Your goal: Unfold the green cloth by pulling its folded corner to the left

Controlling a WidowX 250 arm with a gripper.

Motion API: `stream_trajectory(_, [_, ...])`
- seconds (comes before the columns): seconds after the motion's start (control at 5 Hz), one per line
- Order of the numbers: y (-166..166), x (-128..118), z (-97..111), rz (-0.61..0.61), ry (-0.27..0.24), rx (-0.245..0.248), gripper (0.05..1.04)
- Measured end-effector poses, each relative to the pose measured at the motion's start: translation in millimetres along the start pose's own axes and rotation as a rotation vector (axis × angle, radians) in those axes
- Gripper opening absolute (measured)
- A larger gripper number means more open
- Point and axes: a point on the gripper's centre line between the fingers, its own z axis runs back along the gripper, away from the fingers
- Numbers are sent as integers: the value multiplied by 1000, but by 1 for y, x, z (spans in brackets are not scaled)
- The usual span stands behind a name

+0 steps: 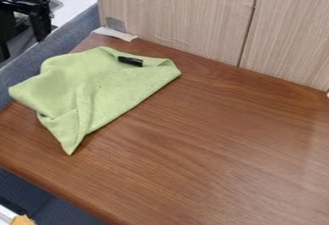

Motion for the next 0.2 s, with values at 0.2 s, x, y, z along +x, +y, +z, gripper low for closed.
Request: stream_trajectory(0.2, [-2, -2, 0, -1, 15, 2, 999])
